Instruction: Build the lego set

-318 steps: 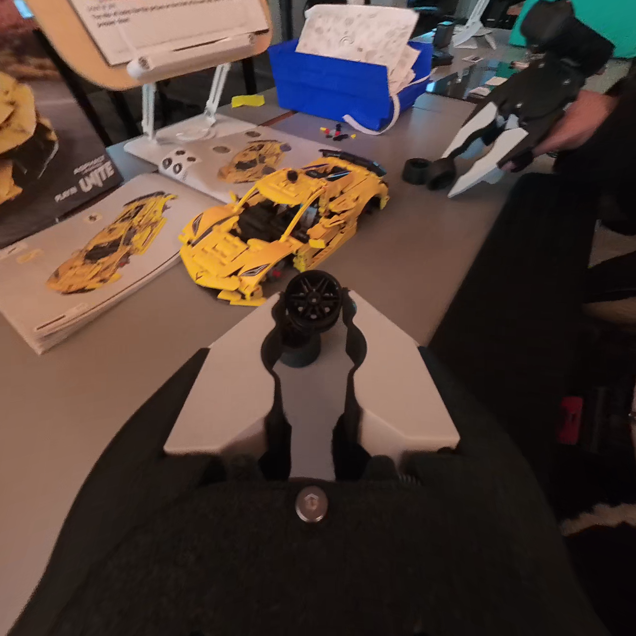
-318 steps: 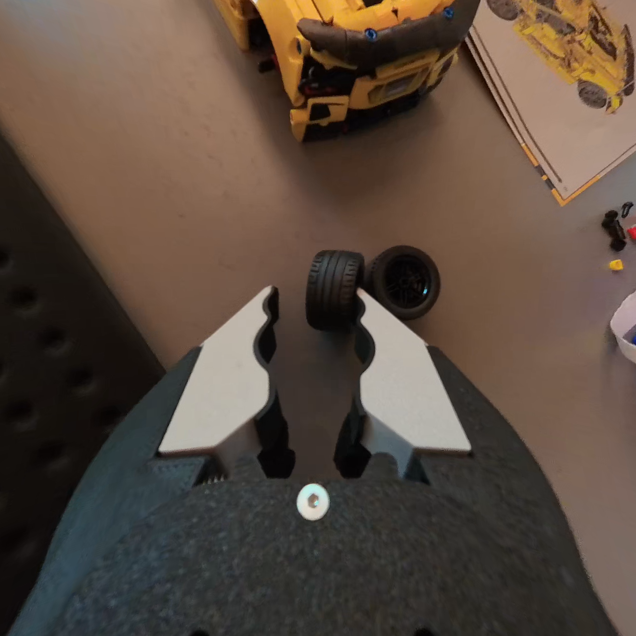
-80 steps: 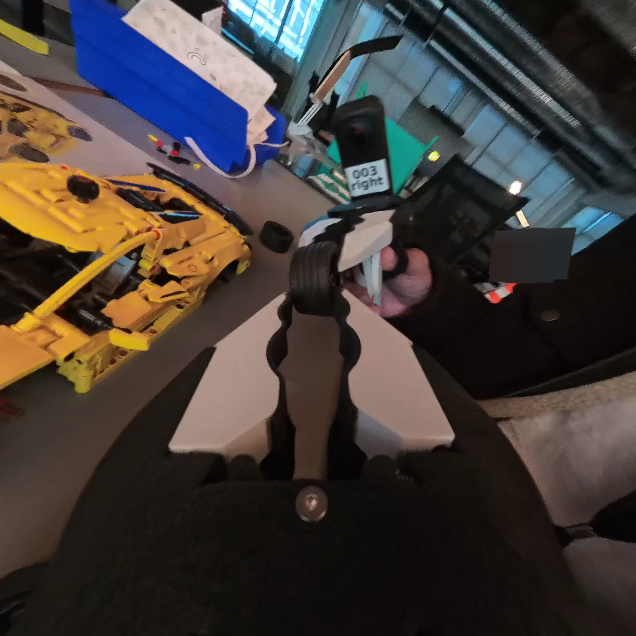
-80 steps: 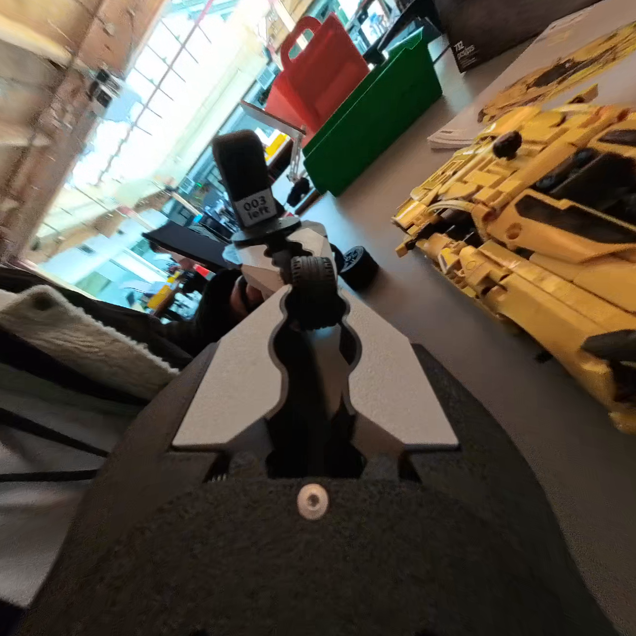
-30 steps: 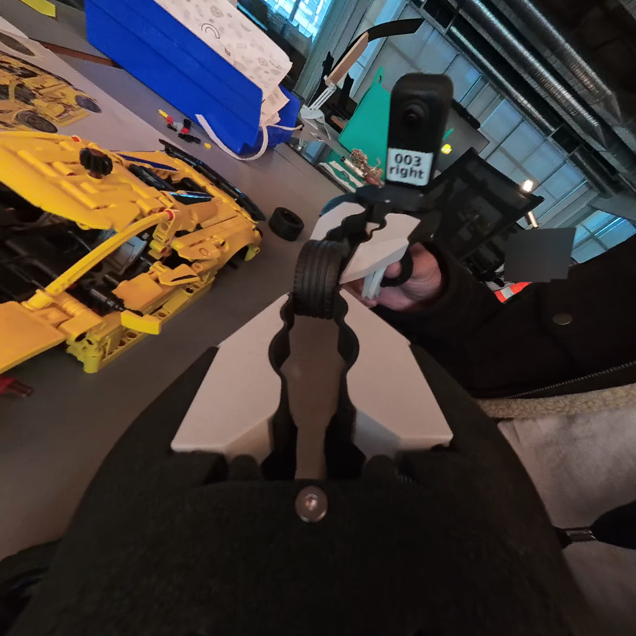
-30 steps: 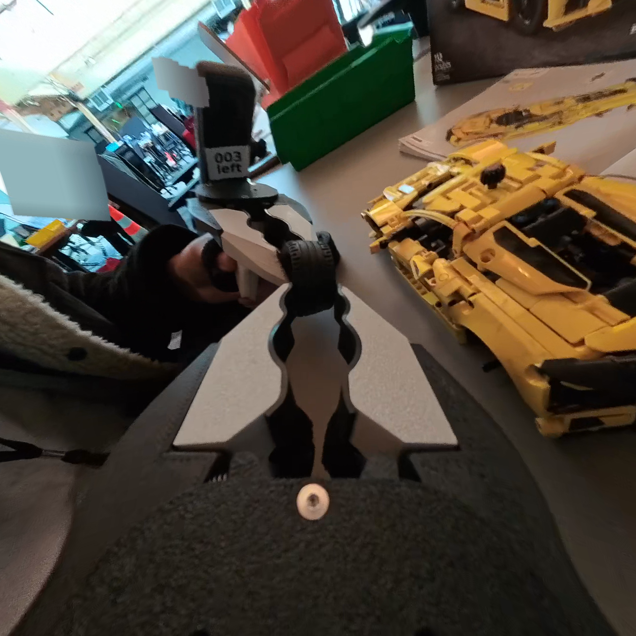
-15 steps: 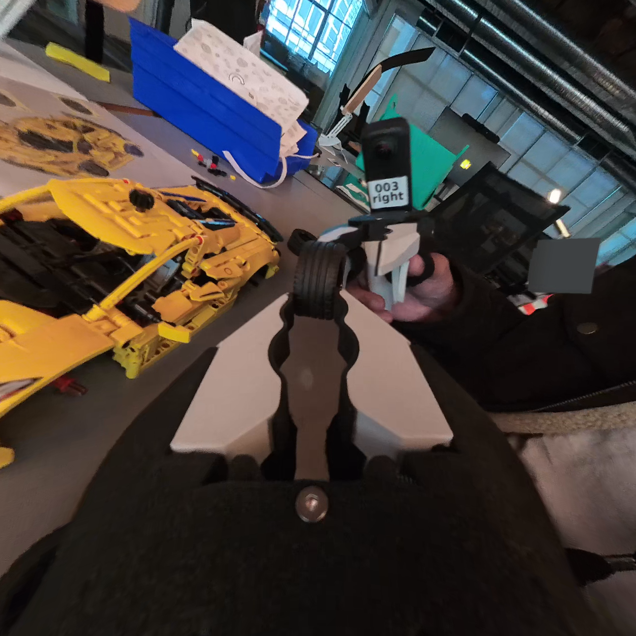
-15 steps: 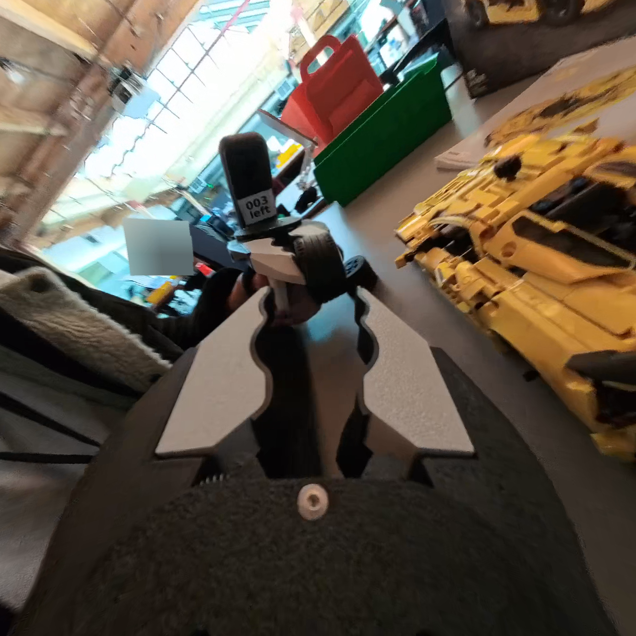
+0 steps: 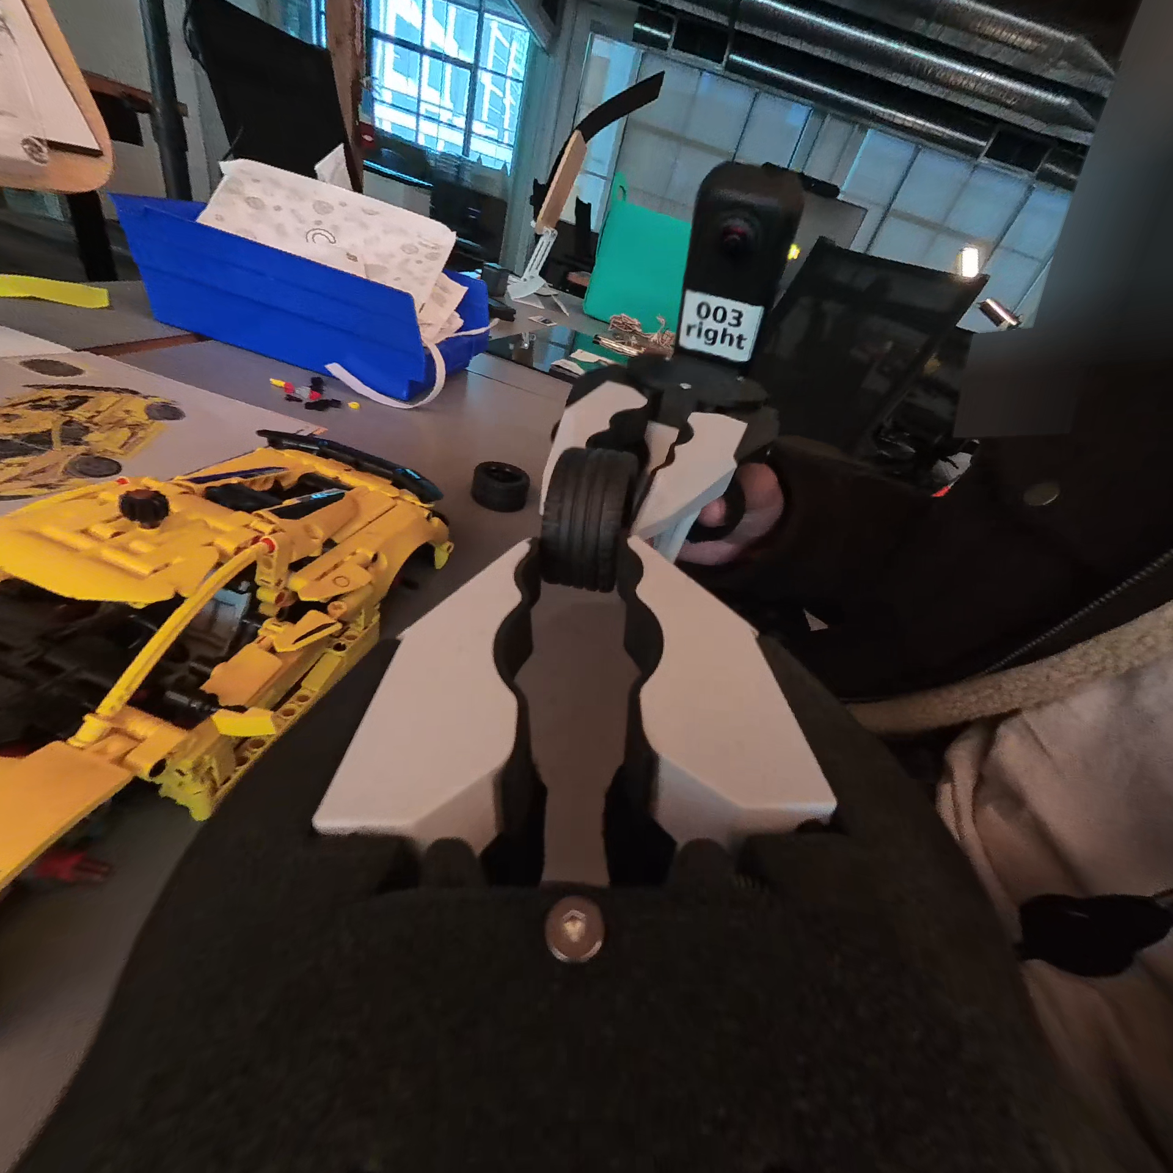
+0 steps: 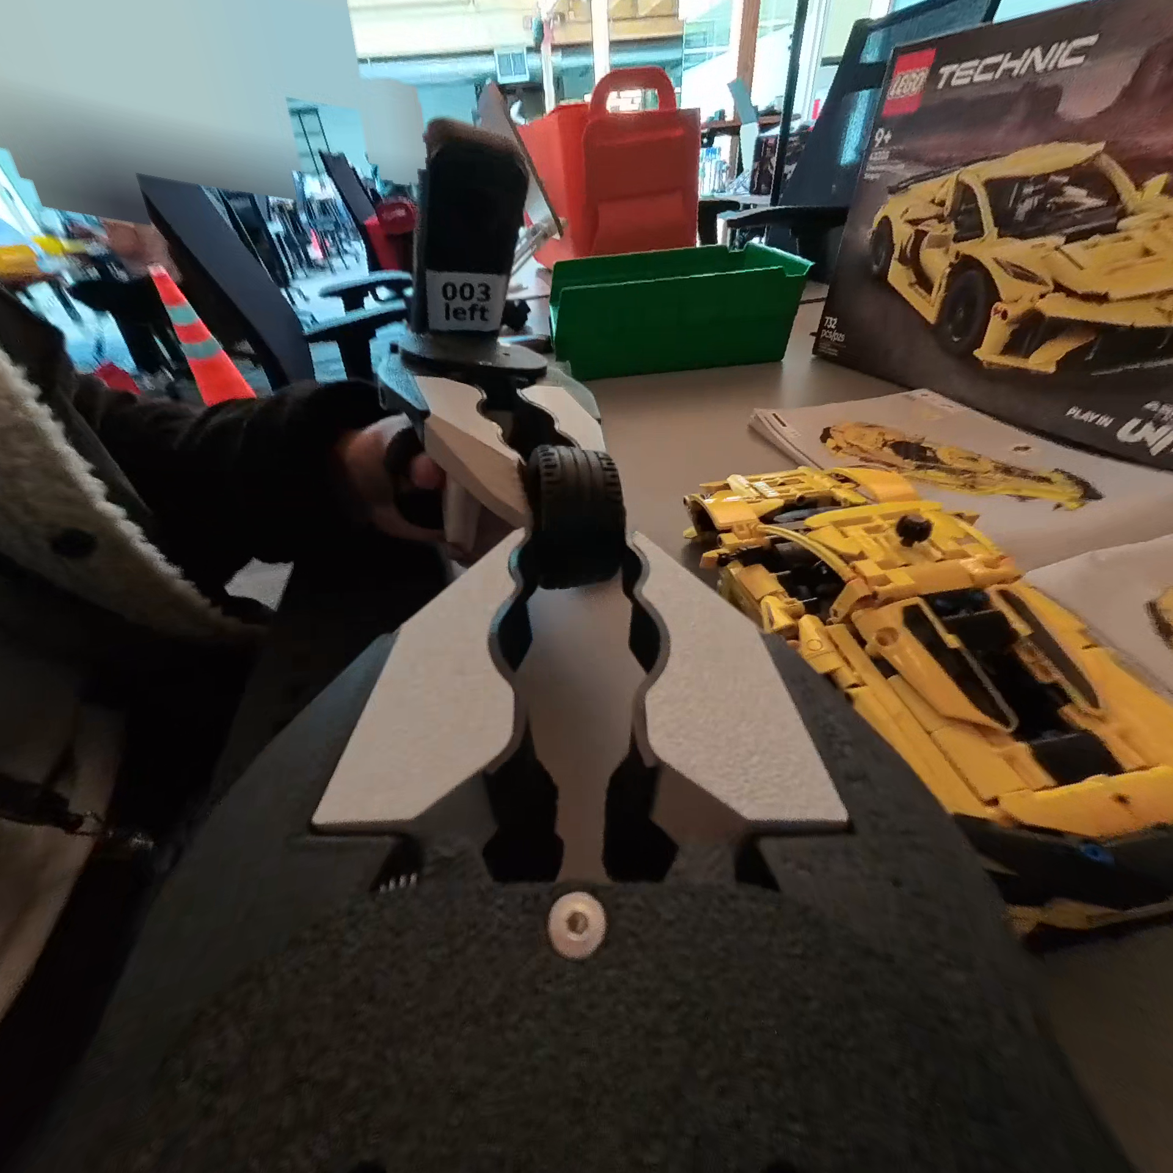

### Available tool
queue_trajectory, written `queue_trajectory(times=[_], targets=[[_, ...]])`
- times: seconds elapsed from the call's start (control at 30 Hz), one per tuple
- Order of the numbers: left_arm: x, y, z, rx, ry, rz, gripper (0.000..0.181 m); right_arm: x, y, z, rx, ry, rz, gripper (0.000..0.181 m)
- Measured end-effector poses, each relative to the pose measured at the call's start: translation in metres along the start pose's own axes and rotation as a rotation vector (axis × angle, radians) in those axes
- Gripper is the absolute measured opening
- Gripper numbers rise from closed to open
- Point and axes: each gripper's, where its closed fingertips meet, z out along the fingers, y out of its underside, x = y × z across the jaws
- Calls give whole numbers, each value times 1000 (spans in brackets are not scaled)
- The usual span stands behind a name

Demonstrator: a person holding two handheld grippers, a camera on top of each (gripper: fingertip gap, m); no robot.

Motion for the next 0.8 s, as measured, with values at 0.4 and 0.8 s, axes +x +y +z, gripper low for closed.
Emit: queue_trajectory(times=[0.4,0.8], targets=[[14,-7,0,86,252,-382,49,-9,-15,3,-149,419,-997,22],[4,-1,0,25,107,-224,43,-3,-4,6,-116,422,-831,25]])
